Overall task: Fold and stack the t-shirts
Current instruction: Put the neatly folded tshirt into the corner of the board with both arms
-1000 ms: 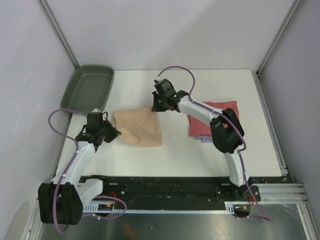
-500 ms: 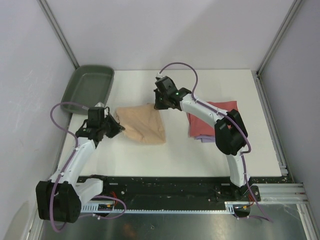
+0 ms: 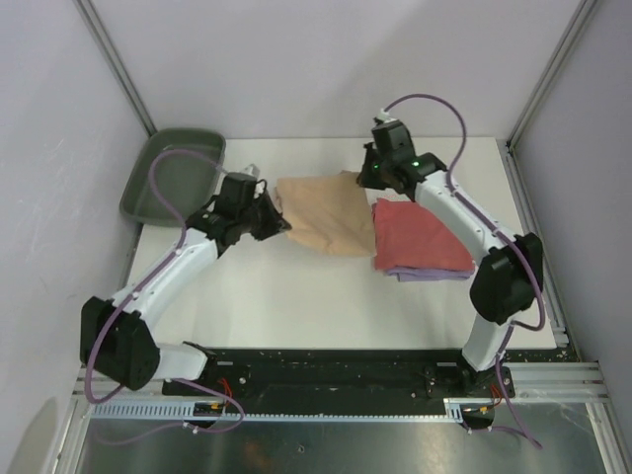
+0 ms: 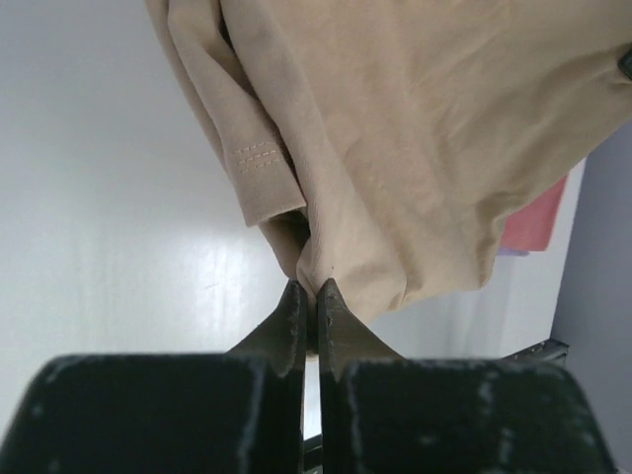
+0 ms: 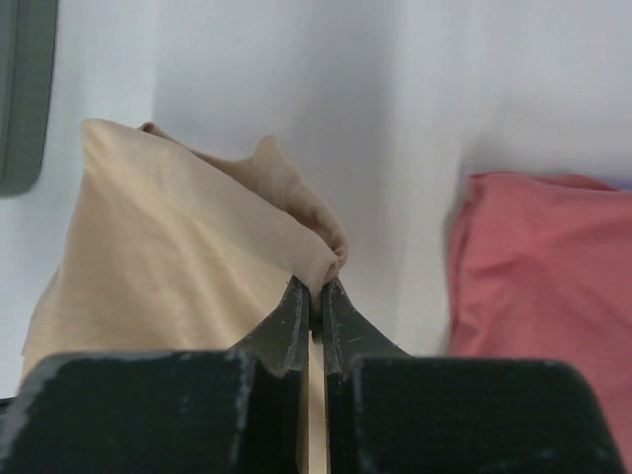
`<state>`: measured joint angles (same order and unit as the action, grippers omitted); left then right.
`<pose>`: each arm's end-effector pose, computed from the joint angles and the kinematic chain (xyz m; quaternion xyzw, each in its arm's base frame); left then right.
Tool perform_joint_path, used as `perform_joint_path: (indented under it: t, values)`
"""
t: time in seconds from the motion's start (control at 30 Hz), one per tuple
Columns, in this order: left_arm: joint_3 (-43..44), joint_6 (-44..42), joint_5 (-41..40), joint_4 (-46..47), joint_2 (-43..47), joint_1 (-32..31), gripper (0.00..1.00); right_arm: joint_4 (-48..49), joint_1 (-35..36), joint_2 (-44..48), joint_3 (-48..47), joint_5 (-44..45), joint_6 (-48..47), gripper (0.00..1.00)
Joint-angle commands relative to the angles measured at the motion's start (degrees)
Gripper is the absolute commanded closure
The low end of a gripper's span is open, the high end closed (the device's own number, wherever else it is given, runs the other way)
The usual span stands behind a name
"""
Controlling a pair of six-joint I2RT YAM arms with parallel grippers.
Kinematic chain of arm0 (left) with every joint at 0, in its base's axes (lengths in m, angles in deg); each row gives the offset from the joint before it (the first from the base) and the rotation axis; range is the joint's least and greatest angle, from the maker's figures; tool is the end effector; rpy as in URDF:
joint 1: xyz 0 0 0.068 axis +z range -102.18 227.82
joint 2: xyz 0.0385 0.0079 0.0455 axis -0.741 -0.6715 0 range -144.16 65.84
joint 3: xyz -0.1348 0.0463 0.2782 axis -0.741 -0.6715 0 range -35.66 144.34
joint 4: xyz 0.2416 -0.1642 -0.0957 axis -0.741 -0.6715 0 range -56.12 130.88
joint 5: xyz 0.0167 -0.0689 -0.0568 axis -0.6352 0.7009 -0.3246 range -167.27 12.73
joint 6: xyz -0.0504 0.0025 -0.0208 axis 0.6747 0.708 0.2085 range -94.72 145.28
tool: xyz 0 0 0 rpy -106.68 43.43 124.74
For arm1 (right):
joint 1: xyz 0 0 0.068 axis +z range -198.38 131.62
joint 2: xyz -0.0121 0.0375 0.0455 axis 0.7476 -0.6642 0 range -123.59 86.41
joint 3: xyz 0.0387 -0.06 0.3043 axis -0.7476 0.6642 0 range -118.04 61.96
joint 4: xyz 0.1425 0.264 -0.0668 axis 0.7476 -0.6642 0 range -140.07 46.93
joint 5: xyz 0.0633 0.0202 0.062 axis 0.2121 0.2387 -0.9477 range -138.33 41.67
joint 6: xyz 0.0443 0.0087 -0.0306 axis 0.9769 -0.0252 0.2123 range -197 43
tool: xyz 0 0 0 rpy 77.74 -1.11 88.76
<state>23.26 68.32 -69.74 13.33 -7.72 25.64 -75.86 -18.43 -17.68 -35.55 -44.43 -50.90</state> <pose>0.2894 -0.1232 0.3158 -0.1390 0.9020 -0.2685 0.3083 0.4154 0.2365 0.3653 -0.0157 0.9034 0.1737 0.3917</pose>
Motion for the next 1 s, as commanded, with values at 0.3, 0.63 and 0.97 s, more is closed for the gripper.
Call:
perform_joint_path:
  t: [0.3,0.63,0.97]
  values:
    - [26.27,3.67,-1.95,1.75,-23.34,-15.21,1.0,-4.4,-17.65,11.85,3.97,1.06,-2.69,1.0]
    - [39.94,5.6,-0.92,1.72,-37.33,-21.97,1.0,-5.97,-29.86,14.18,6.81,-1.5,-3.82,1.0]
    - [43.76,6.83,0.77,1.79,-43.79,-25.15,1.0,-6.38,-35.15,12.91,7.16,-1.54,-4.01,1.0]
